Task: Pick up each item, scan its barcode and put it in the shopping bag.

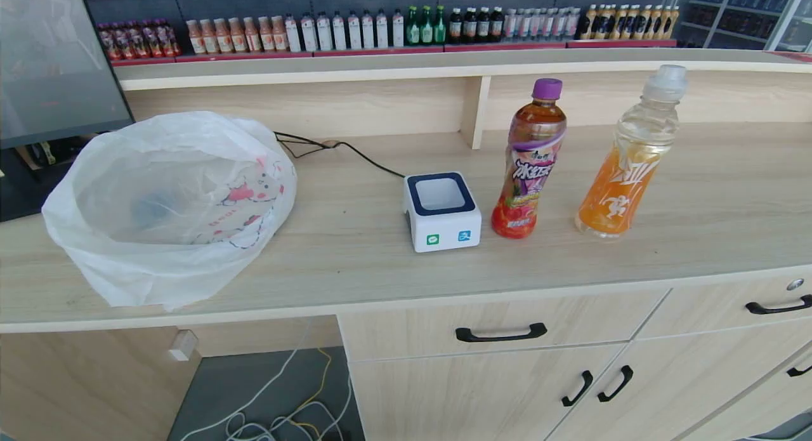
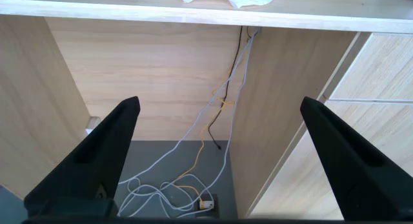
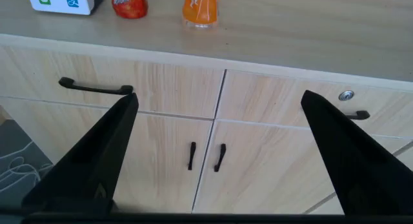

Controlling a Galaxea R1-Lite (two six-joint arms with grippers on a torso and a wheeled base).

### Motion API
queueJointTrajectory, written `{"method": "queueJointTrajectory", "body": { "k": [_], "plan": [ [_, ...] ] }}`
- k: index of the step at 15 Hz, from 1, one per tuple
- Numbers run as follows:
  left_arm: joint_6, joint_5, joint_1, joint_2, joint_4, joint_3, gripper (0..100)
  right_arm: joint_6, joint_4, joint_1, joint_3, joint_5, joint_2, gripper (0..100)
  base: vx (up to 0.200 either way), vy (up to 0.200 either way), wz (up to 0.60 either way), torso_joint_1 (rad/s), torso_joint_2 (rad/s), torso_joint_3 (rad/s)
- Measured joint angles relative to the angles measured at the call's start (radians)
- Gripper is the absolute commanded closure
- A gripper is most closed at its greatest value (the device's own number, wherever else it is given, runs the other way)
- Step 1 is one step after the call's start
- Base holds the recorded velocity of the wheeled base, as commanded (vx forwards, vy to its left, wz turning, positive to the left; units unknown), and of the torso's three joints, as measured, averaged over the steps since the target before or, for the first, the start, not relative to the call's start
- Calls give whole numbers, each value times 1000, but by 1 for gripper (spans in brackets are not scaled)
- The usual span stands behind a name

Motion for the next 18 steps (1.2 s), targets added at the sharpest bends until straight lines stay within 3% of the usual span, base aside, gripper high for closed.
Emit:
{"method": "queueJointTrajectory", "body": {
  "k": [5, 9, 15, 18],
  "plan": [
    [0, 0, 0, 0, 0, 0, 0, -1, -142, 7, -49, 45, 188, 0, 0, 0, 0, 0, 0, 0],
    [0, 0, 0, 0, 0, 0, 0, -5, -314, 125, -48, 46, 328, 0, 0, 0, 0, 0, 0, 0],
    [0, 0, 0, 0, 0, 0, 0, -6, -764, 233, -20, 45, 599, 0, 0, 0, 0, 0, 0, 0],
    [0, 0, 0, 0, 0, 0, 0, 4, -1076, 301, -1, 38, 780, 0, 0, 0, 0, 0, 0, 0]
  ]
}}
